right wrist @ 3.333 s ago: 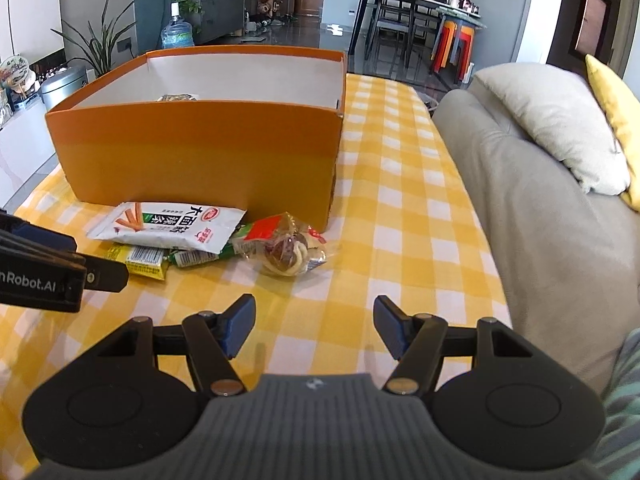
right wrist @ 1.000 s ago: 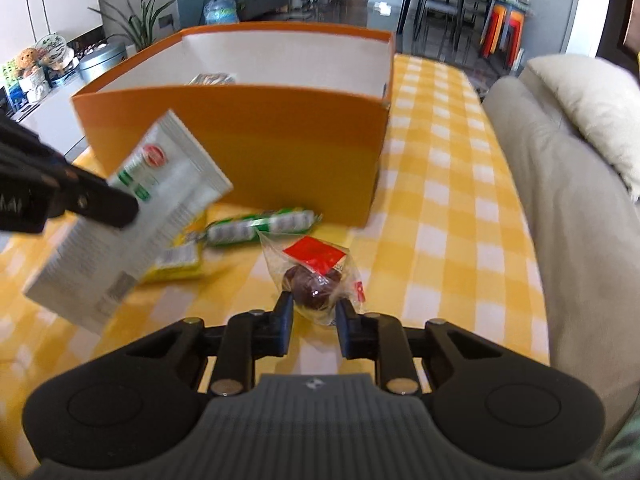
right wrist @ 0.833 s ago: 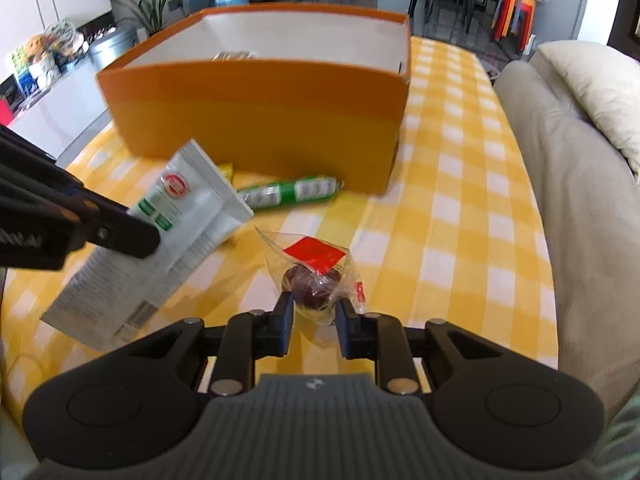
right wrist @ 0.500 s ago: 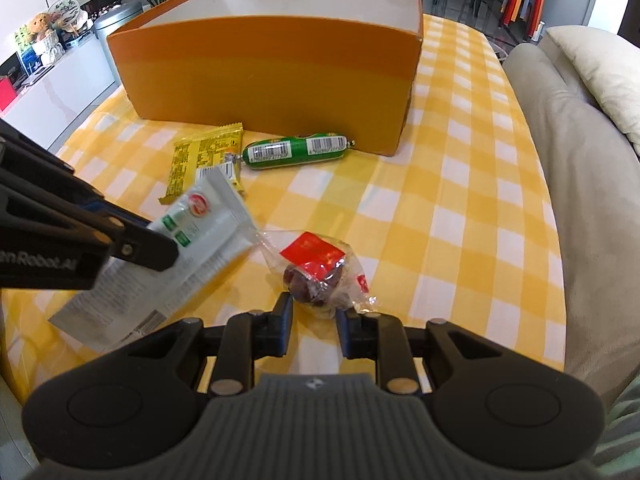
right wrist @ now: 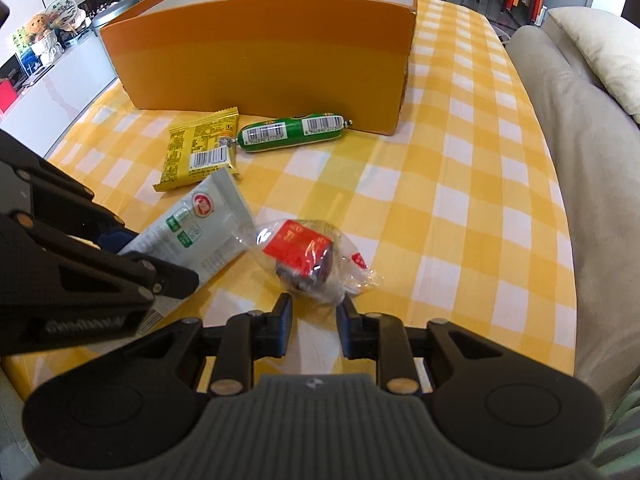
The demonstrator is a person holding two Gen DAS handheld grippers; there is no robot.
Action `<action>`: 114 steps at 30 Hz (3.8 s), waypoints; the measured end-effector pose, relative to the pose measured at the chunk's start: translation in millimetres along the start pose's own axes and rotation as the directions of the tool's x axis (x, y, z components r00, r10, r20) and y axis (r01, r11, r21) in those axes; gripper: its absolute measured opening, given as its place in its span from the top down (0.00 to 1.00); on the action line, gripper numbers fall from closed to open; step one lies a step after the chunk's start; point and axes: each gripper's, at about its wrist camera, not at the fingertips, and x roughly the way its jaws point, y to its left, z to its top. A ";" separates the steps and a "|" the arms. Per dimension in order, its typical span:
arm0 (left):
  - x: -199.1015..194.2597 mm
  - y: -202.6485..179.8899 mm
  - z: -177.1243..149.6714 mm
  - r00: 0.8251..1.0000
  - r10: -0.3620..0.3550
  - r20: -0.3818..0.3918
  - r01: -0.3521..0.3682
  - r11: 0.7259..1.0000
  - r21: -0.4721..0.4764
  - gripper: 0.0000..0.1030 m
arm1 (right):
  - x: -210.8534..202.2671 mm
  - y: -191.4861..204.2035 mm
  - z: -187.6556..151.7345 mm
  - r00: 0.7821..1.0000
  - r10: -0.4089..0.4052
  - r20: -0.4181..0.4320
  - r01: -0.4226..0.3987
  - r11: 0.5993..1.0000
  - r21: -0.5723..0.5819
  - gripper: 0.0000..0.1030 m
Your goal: Organize snacks
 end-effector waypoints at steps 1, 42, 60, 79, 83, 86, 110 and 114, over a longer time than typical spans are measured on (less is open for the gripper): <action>0.6 0.6 0.2 1.000 -0.005 0.001 0.005 1.000 -0.002 0.85 | 0.7 -0.4 0.1 1.000 0.002 0.001 -0.002 1.000 0.002 0.80; -28.5 36.4 -6.2 0.994 -0.018 0.111 0.037 0.986 -0.165 0.90 | 8.4 16.2 18.0 0.977 0.014 0.215 0.004 0.997 -0.083 0.47; -70.9 41.1 2.1 0.972 -0.018 0.233 0.060 0.983 -0.175 0.90 | -26.3 16.7 20.3 0.974 -0.003 0.226 0.009 1.000 -0.025 0.61; -143.3 54.0 71.6 0.912 0.089 0.400 -0.072 0.996 -0.059 0.90 | -94.2 16.6 94.0 0.918 -0.051 0.393 0.083 0.994 -0.065 0.60; -146.9 61.2 90.5 0.909 0.110 0.402 -0.101 0.994 -0.043 0.90 | -96.8 12.5 116.7 0.905 -0.059 0.420 0.099 0.992 -0.075 0.60; -144.9 67.3 105.9 0.912 0.120 0.392 -0.116 0.993 -0.034 0.90 | -92.9 10.5 137.1 0.905 -0.061 0.422 0.105 0.991 -0.083 0.60; -34.6 127.5 186.9 0.919 0.372 0.134 -0.383 0.921 0.068 0.90 | 34.8 14.1 252.1 0.983 -0.108 0.150 0.138 0.968 -0.208 0.60; -20.5 133.8 187.6 0.918 0.382 0.102 -0.390 0.917 0.079 0.90 | 54.3 15.5 256.6 0.986 -0.120 0.112 0.143 0.963 -0.230 0.60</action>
